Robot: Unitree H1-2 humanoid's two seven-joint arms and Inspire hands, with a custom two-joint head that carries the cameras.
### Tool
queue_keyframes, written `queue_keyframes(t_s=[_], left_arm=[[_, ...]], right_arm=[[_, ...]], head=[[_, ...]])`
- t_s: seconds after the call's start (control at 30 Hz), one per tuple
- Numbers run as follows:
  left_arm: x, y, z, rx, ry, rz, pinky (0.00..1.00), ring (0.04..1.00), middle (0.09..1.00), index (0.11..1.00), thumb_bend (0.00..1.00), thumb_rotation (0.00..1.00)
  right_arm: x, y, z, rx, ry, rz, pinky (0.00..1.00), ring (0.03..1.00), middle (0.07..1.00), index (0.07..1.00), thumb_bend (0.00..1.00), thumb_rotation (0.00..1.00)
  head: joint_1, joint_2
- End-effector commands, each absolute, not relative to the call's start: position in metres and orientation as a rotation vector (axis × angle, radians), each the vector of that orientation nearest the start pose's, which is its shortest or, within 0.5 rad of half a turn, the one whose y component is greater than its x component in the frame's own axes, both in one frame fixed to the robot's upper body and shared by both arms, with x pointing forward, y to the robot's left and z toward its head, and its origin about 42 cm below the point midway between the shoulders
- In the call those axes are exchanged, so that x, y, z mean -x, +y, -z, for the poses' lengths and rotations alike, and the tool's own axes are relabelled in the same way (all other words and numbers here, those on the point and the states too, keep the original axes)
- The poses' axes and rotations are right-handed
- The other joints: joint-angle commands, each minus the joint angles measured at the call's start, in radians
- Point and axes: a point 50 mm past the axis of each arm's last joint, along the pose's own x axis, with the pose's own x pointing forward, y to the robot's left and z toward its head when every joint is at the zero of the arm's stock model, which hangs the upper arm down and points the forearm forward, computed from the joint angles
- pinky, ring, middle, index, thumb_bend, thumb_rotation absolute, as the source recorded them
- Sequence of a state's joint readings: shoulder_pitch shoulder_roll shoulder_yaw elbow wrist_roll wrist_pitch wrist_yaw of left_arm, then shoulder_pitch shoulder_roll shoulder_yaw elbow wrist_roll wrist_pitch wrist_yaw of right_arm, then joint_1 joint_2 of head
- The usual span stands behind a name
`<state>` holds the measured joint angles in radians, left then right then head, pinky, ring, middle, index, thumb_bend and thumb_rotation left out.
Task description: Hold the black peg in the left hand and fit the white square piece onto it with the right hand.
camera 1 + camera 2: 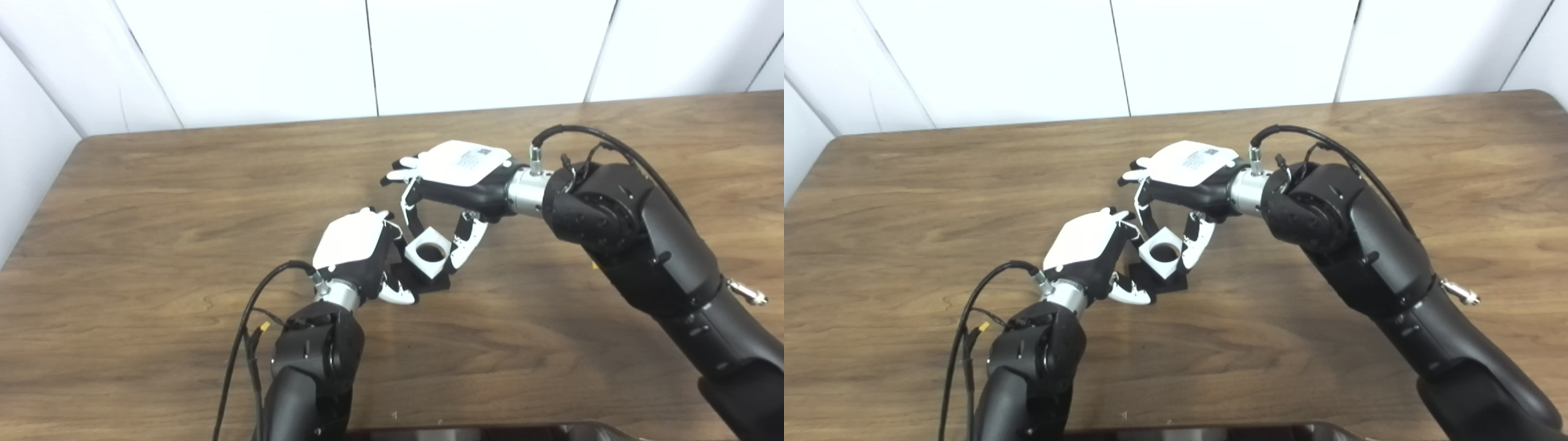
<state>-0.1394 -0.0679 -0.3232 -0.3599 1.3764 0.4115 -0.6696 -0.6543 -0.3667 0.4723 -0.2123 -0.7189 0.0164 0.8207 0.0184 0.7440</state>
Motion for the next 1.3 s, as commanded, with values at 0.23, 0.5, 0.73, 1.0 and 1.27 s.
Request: queue_keyframes(t_s=[0.23, 0.5, 0.73, 1.0, 1.27], left_arm=[[-0.2937, 0.1059, -0.213, -1.194, 0.051, 0.274, 1.0, 1.0, 0.94, 0.488, 0.53, 0.06], [-0.2955, 0.1055, -0.2142, -1.195, 0.059, 0.277, 1.0, 1.0, 0.944, 0.489, 0.53, 0.06], [-0.2959, 0.1045, -0.2139, -1.202, 0.056, 0.277, 1.0, 1.0, 0.942, 0.488, 0.53, 0.06], [-0.295, 0.1047, -0.213, -1.2, 0.065, 0.278, 1.0, 1.0, 0.943, 0.489, 0.53, 0.06], [-0.2975, 0.1043, -0.2112, -1.21, 0.065, 0.276, 1.0, 1.0, 0.944, 0.489, 0.53, 0.06]], right_arm=[[-0.3862, -0.1266, -0.3143, 1.475, -0.52, -0.878, 0.99, 1.0, 0.954, 0.492, 0.53, 0.15], [-0.3849, -0.1254, -0.3149, 1.475, -0.519, -0.885, 1.0, 1.0, 0.956, 0.492, 0.53, 0.15], [-0.3853, -0.1259, -0.3122, 1.477, -0.508, -0.89, 0.99, 1.0, 0.958, 0.493, 0.53, 0.15], [-0.386, -0.1251, -0.3088, 1.472, -0.51, -0.891, 1.0, 1.0, 0.964, 0.493, 0.53, 0.15], [-0.3828, -0.1192, -0.3076, 1.513, -0.542, -0.914, 0.95, 1.0, 0.964, 0.493, 0.53, 0.15]], head=[[0.006, 0.011], [0.011, 0.029], [0.019, 0.033], [0.02, 0.029], [0.012, 0.032]])
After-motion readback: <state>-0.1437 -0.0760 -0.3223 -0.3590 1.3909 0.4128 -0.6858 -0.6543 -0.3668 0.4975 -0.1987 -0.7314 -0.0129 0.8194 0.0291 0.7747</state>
